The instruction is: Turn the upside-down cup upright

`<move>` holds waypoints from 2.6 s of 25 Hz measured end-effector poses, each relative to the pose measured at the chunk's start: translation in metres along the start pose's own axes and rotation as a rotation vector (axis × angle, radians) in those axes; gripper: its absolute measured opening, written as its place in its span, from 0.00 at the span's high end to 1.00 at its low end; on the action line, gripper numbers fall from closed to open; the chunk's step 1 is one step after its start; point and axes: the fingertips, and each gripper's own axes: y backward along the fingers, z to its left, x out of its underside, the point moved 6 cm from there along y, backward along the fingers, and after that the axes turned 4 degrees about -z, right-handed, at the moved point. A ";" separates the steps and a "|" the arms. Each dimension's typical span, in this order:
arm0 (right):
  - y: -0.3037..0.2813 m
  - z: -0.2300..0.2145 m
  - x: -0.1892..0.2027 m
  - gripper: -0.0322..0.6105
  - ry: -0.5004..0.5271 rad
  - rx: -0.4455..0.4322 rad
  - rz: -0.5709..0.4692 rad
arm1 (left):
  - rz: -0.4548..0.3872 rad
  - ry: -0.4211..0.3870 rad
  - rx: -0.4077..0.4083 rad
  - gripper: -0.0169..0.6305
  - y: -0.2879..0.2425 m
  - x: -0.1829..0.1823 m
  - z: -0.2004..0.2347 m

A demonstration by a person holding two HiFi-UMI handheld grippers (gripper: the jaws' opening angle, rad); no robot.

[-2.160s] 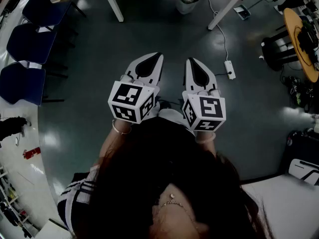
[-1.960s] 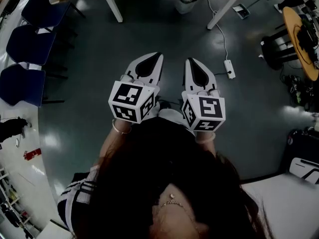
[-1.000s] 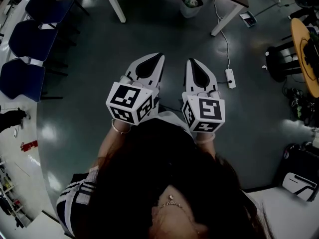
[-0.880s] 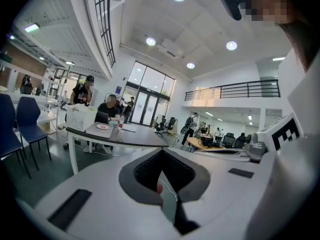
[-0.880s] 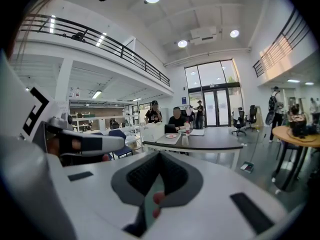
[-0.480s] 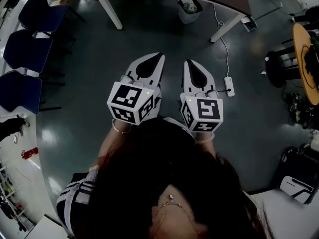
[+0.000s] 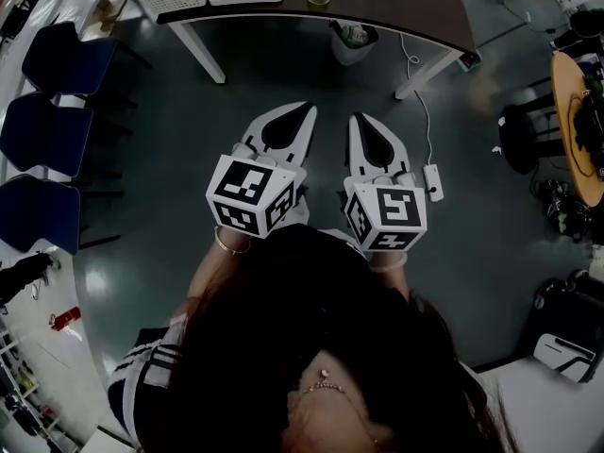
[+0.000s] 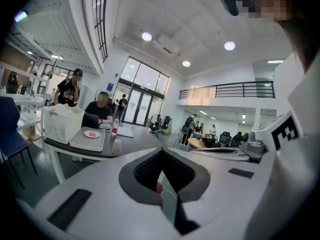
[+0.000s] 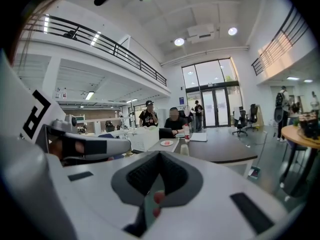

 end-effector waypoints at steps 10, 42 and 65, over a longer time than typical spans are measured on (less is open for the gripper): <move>-0.063 -0.006 -0.016 0.92 -0.026 -0.009 -0.034 | 0.019 0.017 0.014 0.97 -0.041 -0.011 0.054; -0.347 -0.143 -0.049 0.92 0.040 -0.113 0.032 | 0.067 0.043 -0.092 0.97 -0.288 -0.055 0.211; -0.474 -0.182 -0.035 0.74 0.088 -0.160 0.098 | 0.077 0.055 -0.174 0.97 -0.364 -0.076 0.298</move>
